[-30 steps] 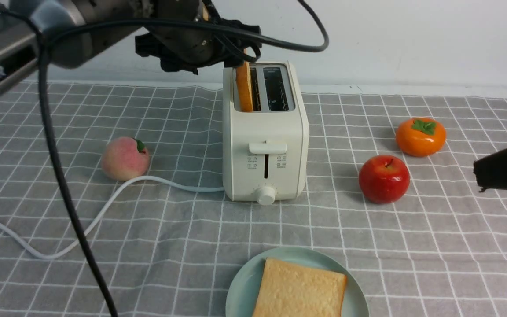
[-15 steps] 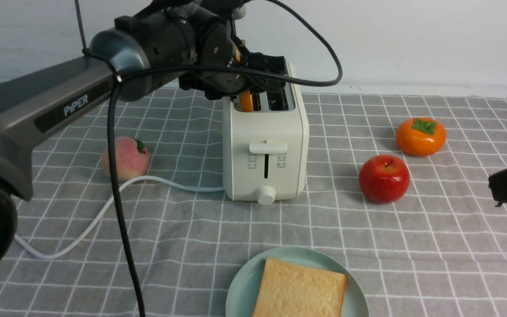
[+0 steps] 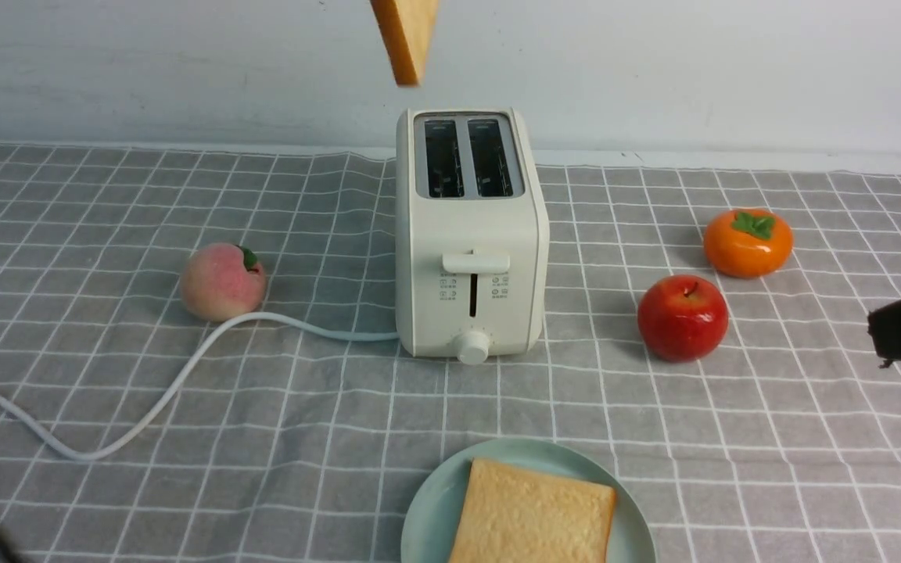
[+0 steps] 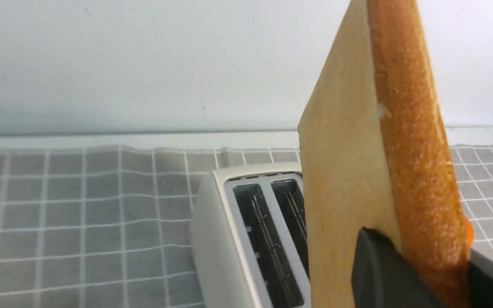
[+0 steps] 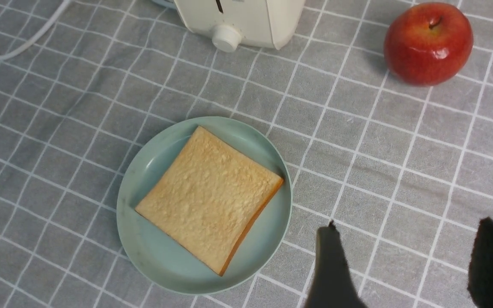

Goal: Take toasted bread from bread machine on grey coffee table place on plate.

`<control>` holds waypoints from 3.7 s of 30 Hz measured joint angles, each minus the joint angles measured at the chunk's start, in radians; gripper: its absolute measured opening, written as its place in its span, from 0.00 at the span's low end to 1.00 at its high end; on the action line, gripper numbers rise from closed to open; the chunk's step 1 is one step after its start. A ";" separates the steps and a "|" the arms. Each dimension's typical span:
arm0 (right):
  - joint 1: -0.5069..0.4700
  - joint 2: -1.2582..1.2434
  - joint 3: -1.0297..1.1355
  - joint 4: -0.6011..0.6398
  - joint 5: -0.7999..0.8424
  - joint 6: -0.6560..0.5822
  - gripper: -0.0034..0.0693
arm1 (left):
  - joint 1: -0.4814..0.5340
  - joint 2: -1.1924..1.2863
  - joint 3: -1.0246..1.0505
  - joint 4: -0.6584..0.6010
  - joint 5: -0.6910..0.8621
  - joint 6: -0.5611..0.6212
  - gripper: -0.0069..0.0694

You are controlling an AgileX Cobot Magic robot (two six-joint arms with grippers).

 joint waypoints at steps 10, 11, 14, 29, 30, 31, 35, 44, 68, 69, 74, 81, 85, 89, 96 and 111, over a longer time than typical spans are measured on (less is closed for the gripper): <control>0.000 0.002 0.000 0.013 -0.001 0.000 0.63 | 0.000 -0.285 0.362 -0.225 0.245 0.249 0.21; 0.000 0.005 0.000 0.024 -0.001 0.000 0.63 | 0.000 -0.295 0.477 -0.342 0.203 0.311 0.21; 0.000 0.016 0.000 0.053 -0.001 0.000 0.63 | 0.000 -0.279 0.688 -0.633 0.102 0.500 0.21; 0.000 0.025 0.012 0.084 0.028 -0.001 0.63 | 0.000 0.048 1.071 -1.654 -0.233 1.211 0.21; 0.000 0.025 0.012 0.084 0.028 -0.001 0.63 | 0.000 0.071 1.073 -1.654 -0.235 1.192 0.22; 0.000 0.025 0.012 0.084 0.028 -0.001 0.63 | 0.000 0.083 1.073 -1.641 -0.237 1.179 0.24; 0.000 0.025 0.012 0.084 0.028 -0.001 0.63 | 0.000 0.083 1.073 -1.517 -0.267 1.161 0.42; 0.000 0.025 0.012 0.064 0.027 -0.014 0.63 | 0.000 -0.157 1.079 -1.092 -0.457 1.060 0.95; -0.001 -0.526 0.816 0.032 -0.625 0.083 0.02 | 0.000 -0.882 1.080 -0.370 0.352 0.234 0.07; -0.001 -0.537 0.834 0.032 -0.636 0.083 0.02 | 0.000 -0.907 1.080 -0.381 0.364 0.224 0.07; -0.001 -0.557 0.884 0.032 -0.647 0.083 0.02 | 0.000 -0.983 1.080 -0.437 0.407 0.203 0.07; -0.001 -0.557 0.911 0.032 -0.634 0.082 0.03 | 0.000 -1.022 1.080 -0.449 0.435 0.197 0.07; -0.001 -0.557 0.911 0.032 -0.626 0.082 0.03 | 0.000 -1.022 1.080 -0.449 0.435 0.197 0.07; -0.001 -0.557 0.911 0.032 -0.614 0.082 0.03 | 0.000 -1.022 1.080 -0.449 0.436 0.197 0.07; -0.001 -0.557 0.911 0.032 -0.611 0.082 0.04 | 0.000 -1.022 1.080 -0.449 0.436 0.197 0.07; -0.001 -0.557 0.911 0.034 -0.610 0.082 0.05 | 0.000 -1.023 1.080 -0.449 0.437 0.197 0.07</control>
